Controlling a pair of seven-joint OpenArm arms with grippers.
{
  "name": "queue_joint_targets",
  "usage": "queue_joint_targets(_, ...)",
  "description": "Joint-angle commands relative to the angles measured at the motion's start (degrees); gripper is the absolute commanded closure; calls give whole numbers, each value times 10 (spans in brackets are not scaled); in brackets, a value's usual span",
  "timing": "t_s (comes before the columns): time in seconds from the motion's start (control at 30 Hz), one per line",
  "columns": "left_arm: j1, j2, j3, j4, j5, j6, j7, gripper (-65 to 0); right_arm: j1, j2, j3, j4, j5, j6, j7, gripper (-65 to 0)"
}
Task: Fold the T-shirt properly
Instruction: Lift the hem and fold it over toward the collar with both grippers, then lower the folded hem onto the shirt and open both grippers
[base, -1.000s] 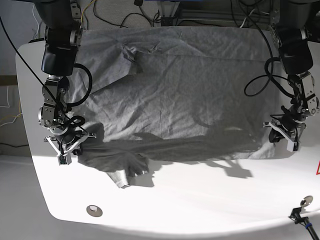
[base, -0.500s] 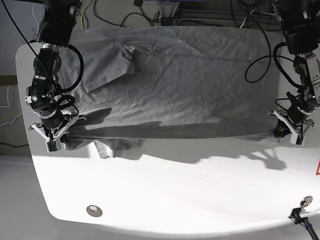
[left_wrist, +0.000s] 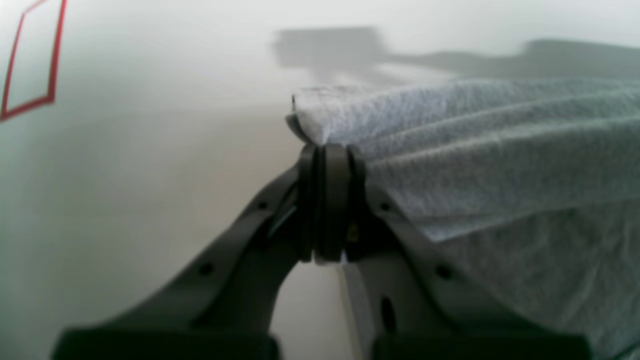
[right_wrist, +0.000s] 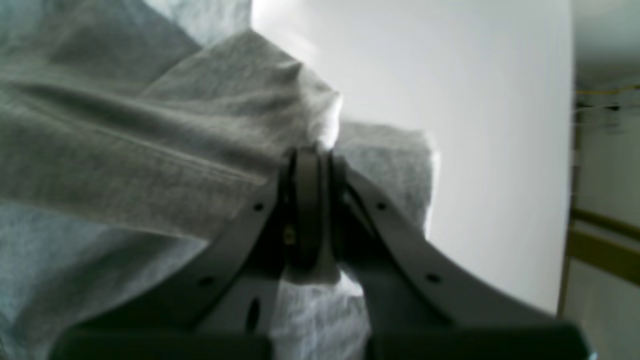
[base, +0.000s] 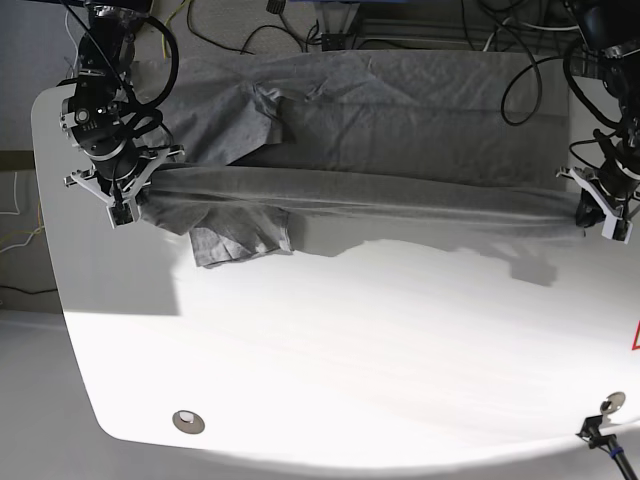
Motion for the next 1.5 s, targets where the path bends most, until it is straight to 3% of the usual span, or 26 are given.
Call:
queue_joint_targets(0.0, 8, -12, -6, 11, -4, 2, -11, 0, -11, 12, 6, 12, -6, -6, 8, 0)
queue_joint_targets(0.17, 53, -12, -4, 9, -3, 2, -9, 0, -46, -10, 5, 11, -12, -7, 8, -8)
queue_joint_targets(0.23, 57, -13, -4, 9, -3, 2, 7, -33, -54, -12, 5, 11, -12, -8, 8, -129)
queue_joint_targets(0.33, 57, -15, -6, 9, -3, 2, 28, -262, -63, -12, 4, 10, -12, -8, 8, -346)
queue_joint_targets(0.4, 57, -15, -6, 9, -2, 2, 28, -377, -64, -12, 5, 10, -8, -8, 8, -460)
queue_joint_targets(0.5, 56, -26, -6, 10, -3, 2, 28, -424, -62, -10, 5, 14, -8, -7, 9, -541)
queue_joint_targets(0.83, -15, -22, -36, 29, -3, 2, 28, -423, 60, -17, 4, 0, -5, -6, 11, -542)
queue_joint_targets(0.9, -18, -12, -35, 28, -2, 2, 28, -423, 98, -27, 4, -32, -5, -3, 11, -542)
queue_joint_targets(1.1, -14, 3, -28, 29, -2, 2, 28, -422, 194, -45, 5, -163, -6, 55, 40, -542)
queue_joint_targets(1.37, 3, 5, -23, 29, -2, 2, 28, -422, 252, -48, 1, -325, -6, 62, 98, -542)
queue_joint_targets(1.47, 3, 5, -24, 29, -2, 2, 28, -422, 251, -48, -32, -354, -6, 62, 115, -541)
